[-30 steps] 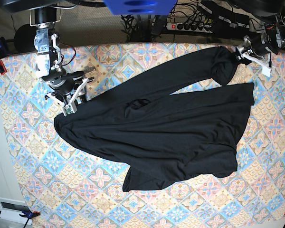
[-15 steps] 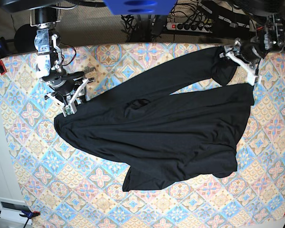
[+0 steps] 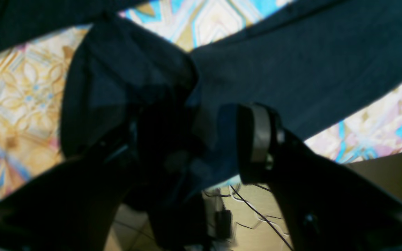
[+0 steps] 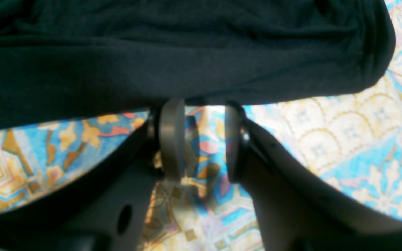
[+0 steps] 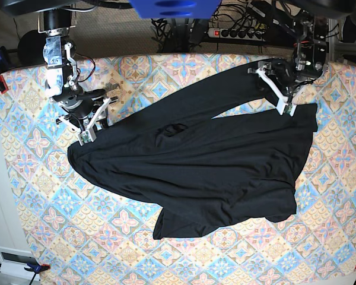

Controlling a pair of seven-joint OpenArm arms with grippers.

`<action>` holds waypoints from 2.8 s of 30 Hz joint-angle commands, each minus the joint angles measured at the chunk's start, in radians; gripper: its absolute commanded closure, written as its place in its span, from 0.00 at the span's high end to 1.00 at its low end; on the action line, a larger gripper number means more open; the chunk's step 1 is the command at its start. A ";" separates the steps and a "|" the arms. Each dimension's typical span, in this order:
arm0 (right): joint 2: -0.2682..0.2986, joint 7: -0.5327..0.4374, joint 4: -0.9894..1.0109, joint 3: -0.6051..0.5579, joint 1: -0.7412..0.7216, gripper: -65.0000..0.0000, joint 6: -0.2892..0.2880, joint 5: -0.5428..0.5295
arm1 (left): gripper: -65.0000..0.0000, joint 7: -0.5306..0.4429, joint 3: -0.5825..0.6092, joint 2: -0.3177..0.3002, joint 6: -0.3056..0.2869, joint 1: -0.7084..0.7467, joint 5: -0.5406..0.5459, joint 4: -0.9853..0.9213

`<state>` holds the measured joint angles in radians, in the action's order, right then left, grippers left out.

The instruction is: Layout the t-shirt on the table in an organized manner, then fold the t-shirt properly

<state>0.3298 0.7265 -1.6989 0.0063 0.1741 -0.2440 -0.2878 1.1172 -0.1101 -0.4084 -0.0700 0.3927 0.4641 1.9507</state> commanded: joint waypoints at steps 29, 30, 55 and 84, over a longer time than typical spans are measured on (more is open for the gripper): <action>0.012 -0.021 -0.014 0.007 -0.014 0.29 -0.001 -0.004 | 0.15 -0.019 -0.018 -0.010 0.000 -0.007 -0.086 -0.017; 0.012 -0.021 -0.014 0.007 -0.014 0.28 -0.001 -0.004 | 0.13 -0.019 -0.018 -0.010 -0.001 -0.007 -0.086 -0.017; 0.013 -0.021 -0.023 0.004 -0.006 0.28 -0.001 -0.004 | 0.00 -0.015 -0.529 0.013 -0.007 -0.088 0.342 0.029; 0.016 -0.031 -0.008 -0.134 -0.020 0.46 -0.001 0.332 | 0.00 -0.079 -0.606 0.118 -0.001 -0.383 0.206 -0.184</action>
<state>0.3420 0.7185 -1.6932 -0.1291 0.1677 -0.2394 0.0650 1.0557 -0.7120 -0.2714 -0.0685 0.0231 0.6601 1.7508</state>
